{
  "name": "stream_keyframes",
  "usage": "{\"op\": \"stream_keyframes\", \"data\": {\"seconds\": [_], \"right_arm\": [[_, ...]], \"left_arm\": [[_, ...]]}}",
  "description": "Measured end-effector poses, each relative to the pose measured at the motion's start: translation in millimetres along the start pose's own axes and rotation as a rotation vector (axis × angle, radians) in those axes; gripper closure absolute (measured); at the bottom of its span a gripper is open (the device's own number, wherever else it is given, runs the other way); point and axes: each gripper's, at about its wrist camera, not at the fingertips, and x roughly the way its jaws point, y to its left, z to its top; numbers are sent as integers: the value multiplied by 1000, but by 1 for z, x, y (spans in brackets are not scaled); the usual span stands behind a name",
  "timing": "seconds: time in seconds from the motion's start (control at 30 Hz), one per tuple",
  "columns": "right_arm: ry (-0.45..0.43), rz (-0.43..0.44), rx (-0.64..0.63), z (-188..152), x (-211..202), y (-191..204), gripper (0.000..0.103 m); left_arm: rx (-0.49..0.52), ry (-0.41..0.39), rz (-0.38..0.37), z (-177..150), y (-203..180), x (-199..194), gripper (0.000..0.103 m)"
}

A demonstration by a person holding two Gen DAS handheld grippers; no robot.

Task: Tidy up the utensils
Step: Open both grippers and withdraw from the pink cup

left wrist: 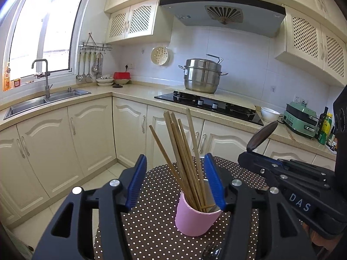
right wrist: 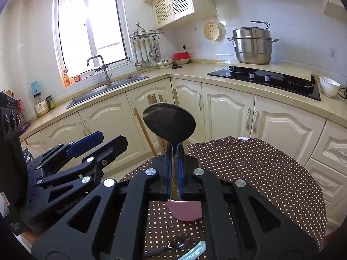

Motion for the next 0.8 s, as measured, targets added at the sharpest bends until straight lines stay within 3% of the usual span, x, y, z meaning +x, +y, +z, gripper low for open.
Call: {"op": "stream_keyframes", "data": {"seconds": [0.07, 0.17, 0.8], "right_arm": [[4, -10, 8, 0, 1, 0, 73], [-14, -30, 23, 0, -3, -3, 60], [-89, -27, 0, 8, -48, 15, 49]], "left_arm": [[1, 0, 0, 1, 1, -2, 48], [1, -7, 8, 2, 3, -6, 48], [9, -29, 9, 5, 2, -40, 45]]}}
